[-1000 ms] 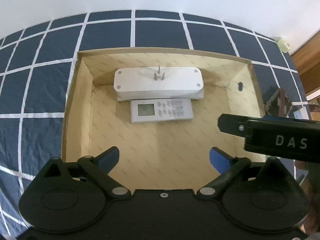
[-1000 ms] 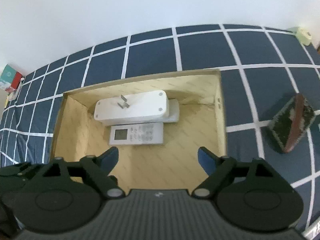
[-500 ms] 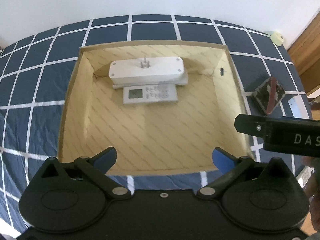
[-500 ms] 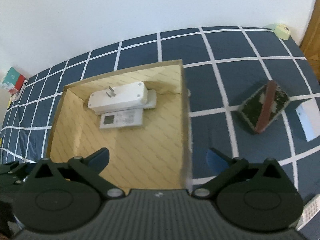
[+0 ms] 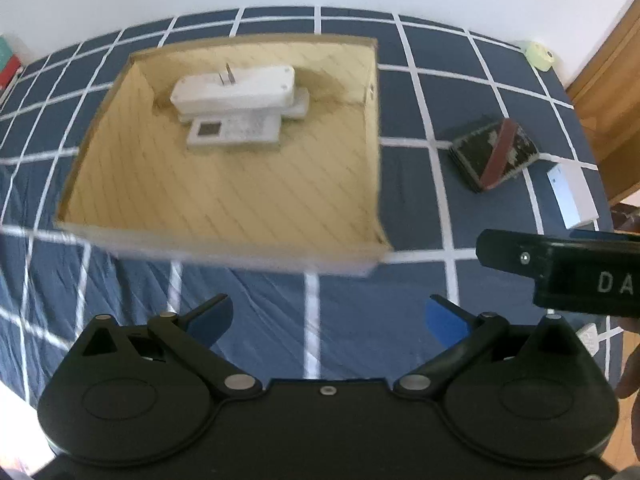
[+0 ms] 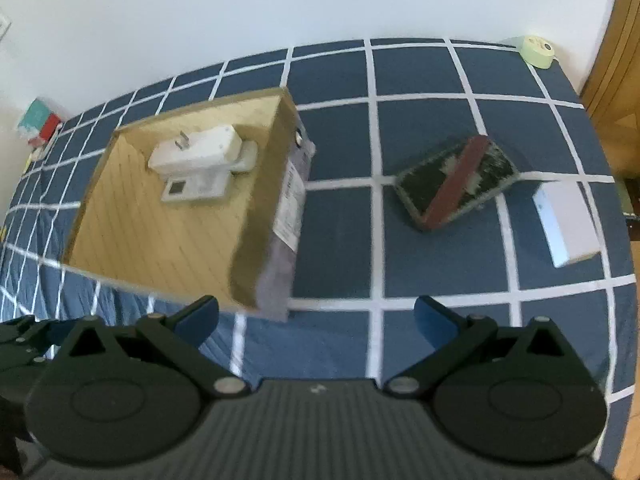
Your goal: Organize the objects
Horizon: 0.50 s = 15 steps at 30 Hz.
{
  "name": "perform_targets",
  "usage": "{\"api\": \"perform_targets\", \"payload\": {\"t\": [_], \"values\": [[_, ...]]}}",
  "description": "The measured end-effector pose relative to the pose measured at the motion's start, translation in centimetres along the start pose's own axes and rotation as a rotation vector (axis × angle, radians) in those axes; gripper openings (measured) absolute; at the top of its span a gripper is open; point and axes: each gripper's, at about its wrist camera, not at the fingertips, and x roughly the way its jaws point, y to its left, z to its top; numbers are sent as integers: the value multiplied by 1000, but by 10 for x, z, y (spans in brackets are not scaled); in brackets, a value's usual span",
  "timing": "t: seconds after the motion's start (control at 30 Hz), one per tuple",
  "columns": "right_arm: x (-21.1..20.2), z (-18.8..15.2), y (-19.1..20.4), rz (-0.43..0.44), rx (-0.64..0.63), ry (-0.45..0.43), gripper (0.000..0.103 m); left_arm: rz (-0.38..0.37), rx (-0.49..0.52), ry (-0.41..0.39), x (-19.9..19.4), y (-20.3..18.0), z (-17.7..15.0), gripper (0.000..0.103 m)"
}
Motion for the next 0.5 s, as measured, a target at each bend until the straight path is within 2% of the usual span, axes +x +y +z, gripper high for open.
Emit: {"api": "perform_targets", "payload": {"t": [0.27, 0.5], "values": [[-16, -29, -39, 1, -19, 22, 103, 42, -12, 18, -1, -42, -37, 103], [-30, -59, -64, -21, 6, 31, 103, 34, -10, 31, 1, -64, -69, 103]]}}
